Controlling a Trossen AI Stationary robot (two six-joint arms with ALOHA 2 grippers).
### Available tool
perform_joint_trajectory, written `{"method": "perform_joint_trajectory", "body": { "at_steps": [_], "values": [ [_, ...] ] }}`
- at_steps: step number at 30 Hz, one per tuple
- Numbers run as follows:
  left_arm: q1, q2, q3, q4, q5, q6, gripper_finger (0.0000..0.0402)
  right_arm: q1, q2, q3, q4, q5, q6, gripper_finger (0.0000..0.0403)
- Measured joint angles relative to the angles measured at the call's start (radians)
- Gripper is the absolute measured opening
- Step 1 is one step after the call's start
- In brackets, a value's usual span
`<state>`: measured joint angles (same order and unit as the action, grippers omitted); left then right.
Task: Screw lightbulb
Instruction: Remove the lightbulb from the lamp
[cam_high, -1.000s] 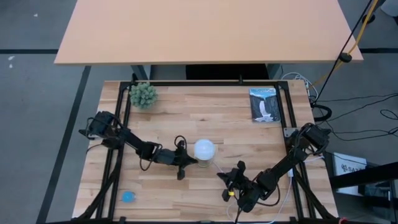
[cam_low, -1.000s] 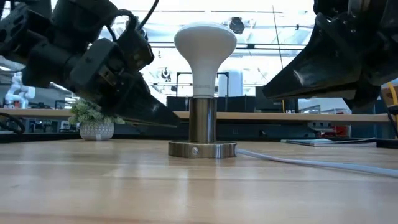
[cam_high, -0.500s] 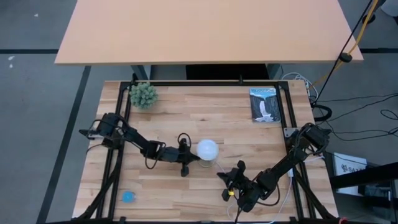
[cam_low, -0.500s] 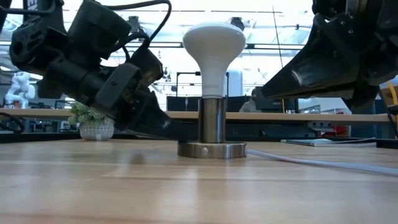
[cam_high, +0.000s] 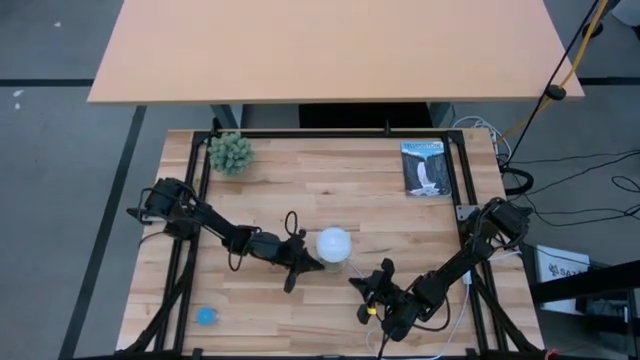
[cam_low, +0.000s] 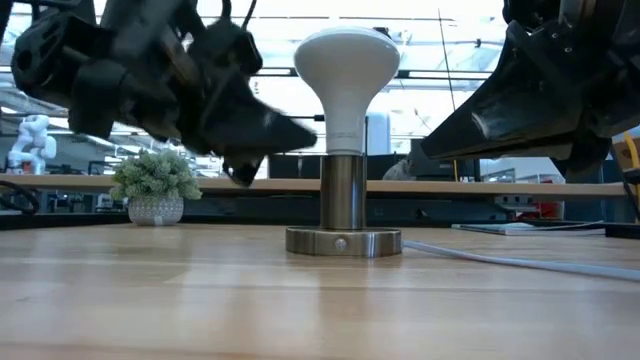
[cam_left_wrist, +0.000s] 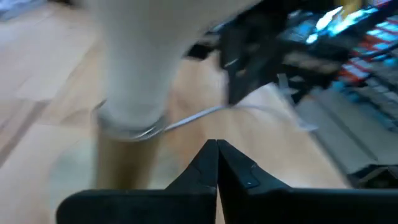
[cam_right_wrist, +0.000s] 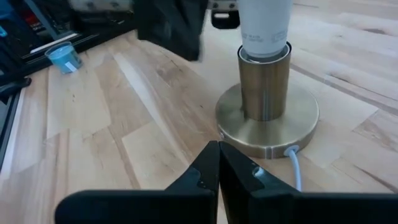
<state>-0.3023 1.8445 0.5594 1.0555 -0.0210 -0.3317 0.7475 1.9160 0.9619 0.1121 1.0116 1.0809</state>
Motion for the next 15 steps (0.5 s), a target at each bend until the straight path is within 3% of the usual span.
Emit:
{"method": "perform_joint_trajectory", "body": {
  "at_steps": [10, 15],
  "values": [
    [-0.036, -0.01, 0.0, 0.014, 0.028, -0.054, 0.0057, 0.0, 0.0, 0.0, 0.009, -0.023, 0.006, 0.0],
    [-0.038, -0.011, 0.0, 0.04, 0.028, -0.06, 0.0096, -0.001, 0.0, -0.001, 0.12, -0.06, -0.062, 0.0]
  ]
}}
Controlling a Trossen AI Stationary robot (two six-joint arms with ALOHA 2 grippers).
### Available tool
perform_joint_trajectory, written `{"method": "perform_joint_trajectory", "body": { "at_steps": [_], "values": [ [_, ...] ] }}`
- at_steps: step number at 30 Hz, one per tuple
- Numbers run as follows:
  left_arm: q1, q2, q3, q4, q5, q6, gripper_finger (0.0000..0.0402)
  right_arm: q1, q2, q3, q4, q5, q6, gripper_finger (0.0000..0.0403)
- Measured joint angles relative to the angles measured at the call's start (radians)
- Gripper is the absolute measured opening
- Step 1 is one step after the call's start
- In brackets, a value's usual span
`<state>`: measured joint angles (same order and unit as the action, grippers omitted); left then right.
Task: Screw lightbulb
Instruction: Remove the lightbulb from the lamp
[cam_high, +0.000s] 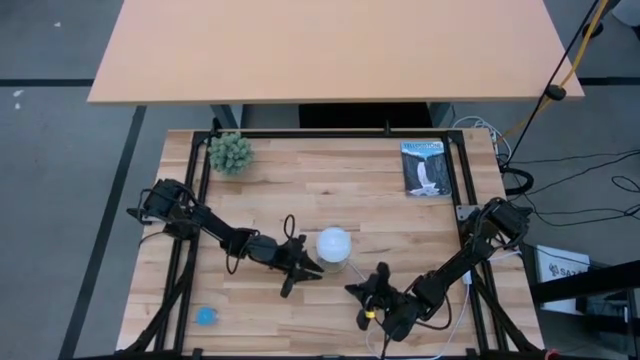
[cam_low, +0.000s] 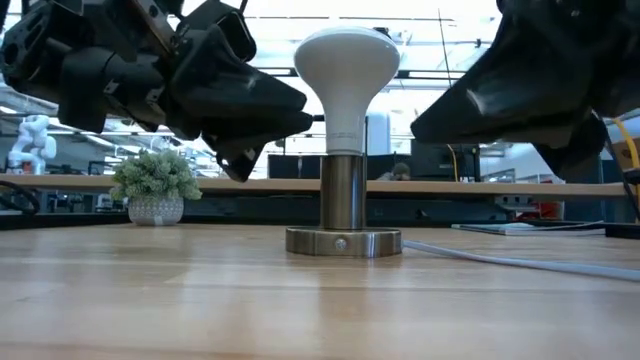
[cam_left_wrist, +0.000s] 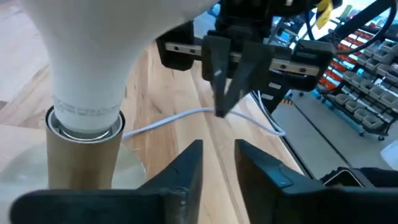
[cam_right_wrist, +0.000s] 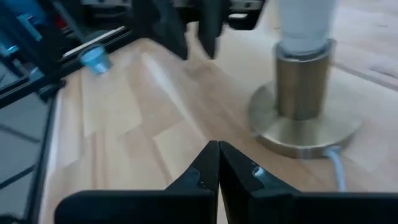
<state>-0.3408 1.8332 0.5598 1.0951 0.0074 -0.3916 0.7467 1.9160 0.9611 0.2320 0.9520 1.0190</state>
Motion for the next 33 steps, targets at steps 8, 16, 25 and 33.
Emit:
{"method": "perform_joint_trajectory", "body": {
  "at_steps": [8, 16, 25, 33],
  "values": [
    [0.003, 0.0, 0.0, 0.016, -0.11, 0.001, 0.015, 0.0, 0.0, 0.0, 0.034, -0.016, -0.043, 0.0],
    [0.007, 0.0, 0.0, 0.01, -0.124, 0.025, 0.0153, 0.0, 0.0, 0.0, 0.033, -0.016, -0.044, 0.0],
    [0.021, 0.0, 0.001, 0.037, -0.127, 0.004, 0.0154, 0.001, 0.0, 0.0, 0.032, -0.016, -0.044, 0.0],
    [0.021, 0.0, 0.001, 0.043, -0.127, 0.003, 0.0154, 0.001, 0.0, 0.0, 0.028, -0.016, -0.044, 0.0]
  ]
}}
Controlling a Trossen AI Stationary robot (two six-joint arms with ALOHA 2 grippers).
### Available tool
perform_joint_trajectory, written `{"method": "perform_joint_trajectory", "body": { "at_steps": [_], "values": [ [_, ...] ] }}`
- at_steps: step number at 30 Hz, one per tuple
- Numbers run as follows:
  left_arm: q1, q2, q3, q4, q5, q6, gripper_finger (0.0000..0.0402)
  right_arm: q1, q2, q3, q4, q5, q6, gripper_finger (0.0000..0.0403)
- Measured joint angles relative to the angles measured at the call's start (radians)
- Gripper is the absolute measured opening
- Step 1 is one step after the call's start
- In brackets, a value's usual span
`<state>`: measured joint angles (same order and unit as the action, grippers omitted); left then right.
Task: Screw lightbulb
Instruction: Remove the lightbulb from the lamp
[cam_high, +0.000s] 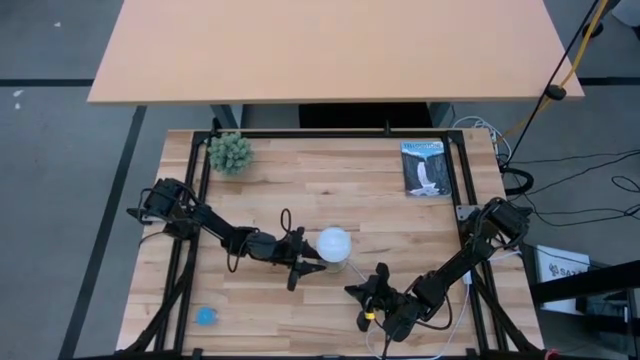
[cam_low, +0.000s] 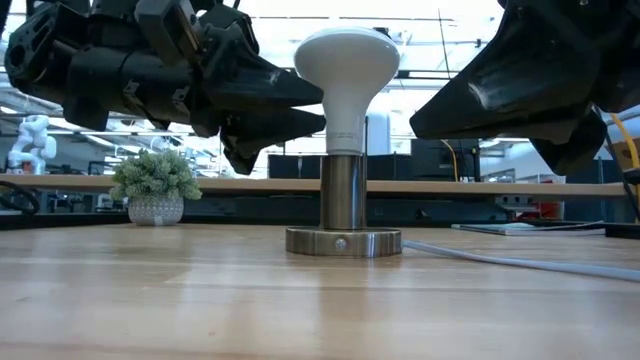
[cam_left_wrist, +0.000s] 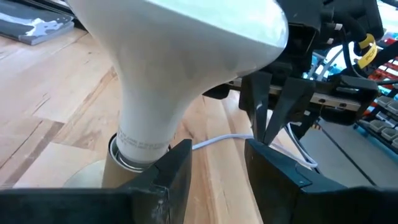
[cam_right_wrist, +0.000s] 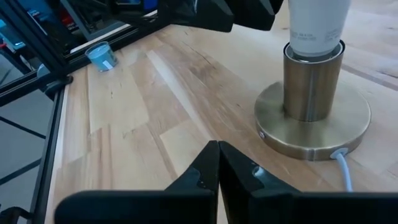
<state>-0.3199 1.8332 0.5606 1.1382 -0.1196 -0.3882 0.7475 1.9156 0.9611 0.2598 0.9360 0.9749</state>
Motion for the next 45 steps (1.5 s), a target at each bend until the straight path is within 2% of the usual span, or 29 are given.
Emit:
{"method": "perform_joint_trajectory", "body": {
  "at_steps": [6, 12, 20, 31, 34, 45],
  "values": [
    [0.0, 0.0, 0.0, 0.0, 0.0, -0.001, 0.0154, 0.0, 0.0, 0.0, 0.005, -0.003, 0.0, 0.0],
    [0.007, 0.0, 0.0, -0.001, -0.008, 0.0, 0.0154, 0.0, 0.0, 0.0, 0.005, -0.067, 0.0, 0.0],
    [0.039, 0.0, 0.0, -0.002, -0.032, -0.123, 0.0154, 0.0, 0.0, 0.0, 0.014, -0.079, 0.027, 0.0],
    [0.003, 0.0, 0.0, -0.019, -0.044, -0.082, 0.0159, 0.0, 0.0, 0.001, 0.022, -0.079, 0.034, 0.0],
    [-0.01, 0.0, 0.0, -0.034, -0.057, -0.074, 0.0181, 0.0, 0.0, 0.001, 0.022, -0.079, 0.034, 0.0],
    [-0.035, 0.0, 0.0, -0.054, -0.106, -0.045, 0.0308, 0.0, 0.0, 0.001, 0.028, -0.079, 0.034, 0.0]
  ]
}}
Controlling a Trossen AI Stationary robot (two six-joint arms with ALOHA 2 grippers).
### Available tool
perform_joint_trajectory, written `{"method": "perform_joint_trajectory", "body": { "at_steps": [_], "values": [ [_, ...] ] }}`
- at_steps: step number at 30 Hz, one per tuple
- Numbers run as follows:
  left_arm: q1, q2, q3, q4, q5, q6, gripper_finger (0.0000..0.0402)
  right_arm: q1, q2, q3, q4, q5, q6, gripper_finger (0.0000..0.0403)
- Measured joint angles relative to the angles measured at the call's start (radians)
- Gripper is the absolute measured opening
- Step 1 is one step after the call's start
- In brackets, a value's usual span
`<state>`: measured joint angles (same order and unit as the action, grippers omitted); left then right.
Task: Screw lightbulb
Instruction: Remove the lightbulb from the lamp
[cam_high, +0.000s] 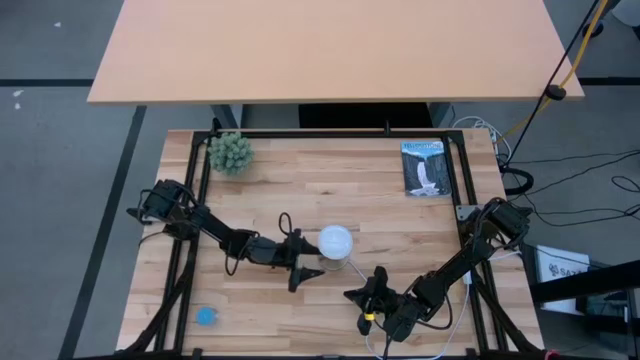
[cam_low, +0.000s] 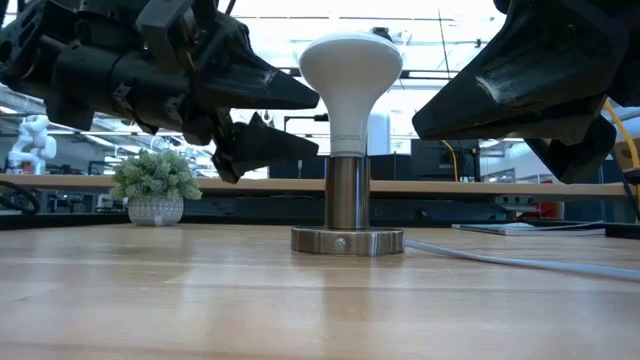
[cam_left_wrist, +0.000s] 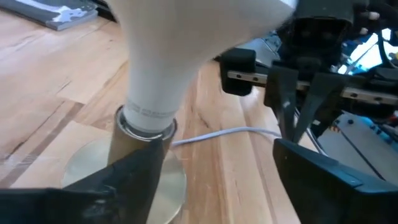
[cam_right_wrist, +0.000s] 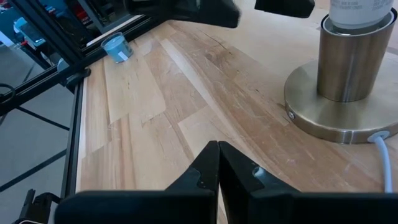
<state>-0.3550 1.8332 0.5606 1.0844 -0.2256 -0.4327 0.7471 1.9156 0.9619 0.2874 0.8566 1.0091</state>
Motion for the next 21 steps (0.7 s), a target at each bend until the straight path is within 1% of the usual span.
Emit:
{"method": "perform_joint_trajectory", "body": {
  "at_steps": [2, 5, 15, 17, 21],
  "values": [
    [0.0, 0.0, 0.0, 0.0, 0.015, 0.005, 0.0321, 0.0, 0.0, 0.0, 0.0, 0.0, 0.0, 0.0],
    [0.0, 0.0, 0.0, 0.0, 0.016, -0.006, 0.033, 0.0, 0.0, 0.0, 0.0, 0.0, 0.0, 0.0],
    [0.001, 0.0, 0.0, -0.002, 0.011, -0.003, 0.0332, 0.0, 0.0, 0.0, 0.0, 0.001, -0.003, 0.0],
    [0.001, 0.0, 0.0, -0.028, 0.009, 0.024, 0.0332, 0.0, 0.0, 0.0, -0.001, 0.001, -0.003, 0.0],
    [0.003, 0.001, 0.0, -0.151, -0.009, 0.076, 0.0332, 0.0, 0.0, 0.0, -0.001, 0.001, -0.004, 0.0]
  ]
}}
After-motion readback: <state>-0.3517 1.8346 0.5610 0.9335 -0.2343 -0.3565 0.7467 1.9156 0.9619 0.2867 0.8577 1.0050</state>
